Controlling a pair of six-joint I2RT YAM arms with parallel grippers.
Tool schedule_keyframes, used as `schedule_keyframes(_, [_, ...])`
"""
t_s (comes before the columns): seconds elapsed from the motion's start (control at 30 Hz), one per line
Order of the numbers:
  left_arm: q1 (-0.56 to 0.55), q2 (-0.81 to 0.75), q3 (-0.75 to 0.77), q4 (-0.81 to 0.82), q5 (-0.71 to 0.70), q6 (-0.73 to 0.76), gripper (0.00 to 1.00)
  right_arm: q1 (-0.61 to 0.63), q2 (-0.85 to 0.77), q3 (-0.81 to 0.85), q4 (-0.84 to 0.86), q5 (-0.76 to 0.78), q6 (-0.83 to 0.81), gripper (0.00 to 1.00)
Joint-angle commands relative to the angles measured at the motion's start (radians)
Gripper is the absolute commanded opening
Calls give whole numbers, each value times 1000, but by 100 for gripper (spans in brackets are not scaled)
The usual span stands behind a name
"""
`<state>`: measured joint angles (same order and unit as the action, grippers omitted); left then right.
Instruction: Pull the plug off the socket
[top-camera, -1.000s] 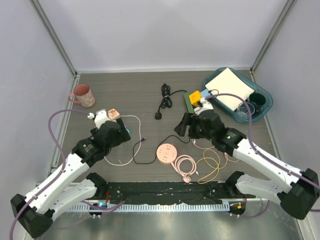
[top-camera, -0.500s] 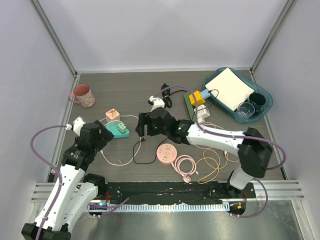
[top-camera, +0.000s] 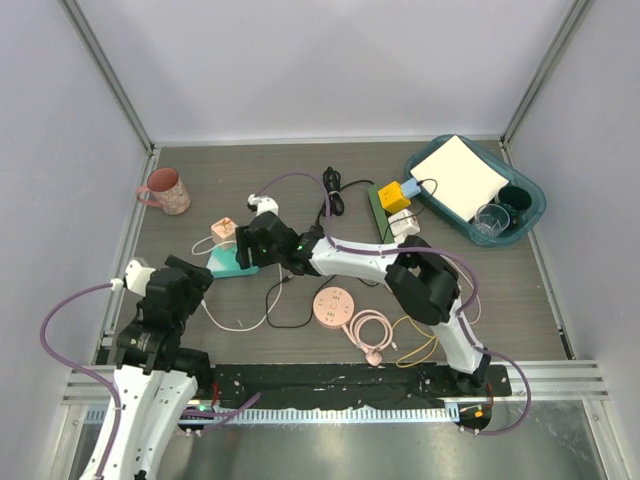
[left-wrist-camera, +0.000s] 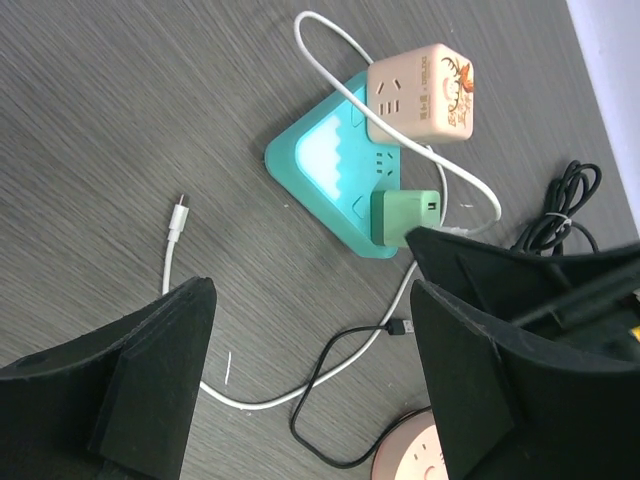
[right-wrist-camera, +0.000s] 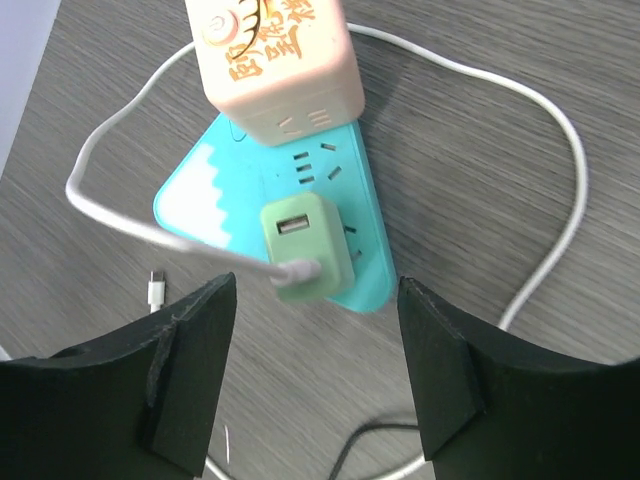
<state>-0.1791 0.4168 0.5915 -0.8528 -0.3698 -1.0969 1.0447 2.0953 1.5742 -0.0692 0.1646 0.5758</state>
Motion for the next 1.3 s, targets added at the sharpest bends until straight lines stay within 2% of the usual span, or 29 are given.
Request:
schedule_keyframes(0.0, [7,-38,-18,-14,-54,-38,82,12,78,137,7,-17,-31,69])
schedule_keyframes(0.1, [6,-39,-24,-11,-54,-41,82,12,133,210,-40,-8,-53,67])
schedule_keyframes(0.2, [6,-39,-35,-9,-61,-52,82,14,144,222,-49,27,-62,61])
schedule_keyframes(0.3, [6,-36,-51,9,-41,-63,81,11,146,222,-50,49,-67,44])
schedule_keyframes(0.5, [6,-23,-88,61,20,-72,81,12,164,228,-75,59,-71,31])
schedule_keyframes(0.6, [7,2,-82,63,25,-52,81,11,157,210,-75,65,-65,13])
schedule_keyframes(0.7, [7,19,-96,95,31,-37,81,8,131,182,-75,81,-59,1])
schedule_keyframes(0.97, [7,59,-173,242,184,14,84,-14,9,83,-75,56,-2,1])
schedule_keyframes(1.27, [6,94,-237,378,244,26,86,-38,-108,-43,-37,6,53,1])
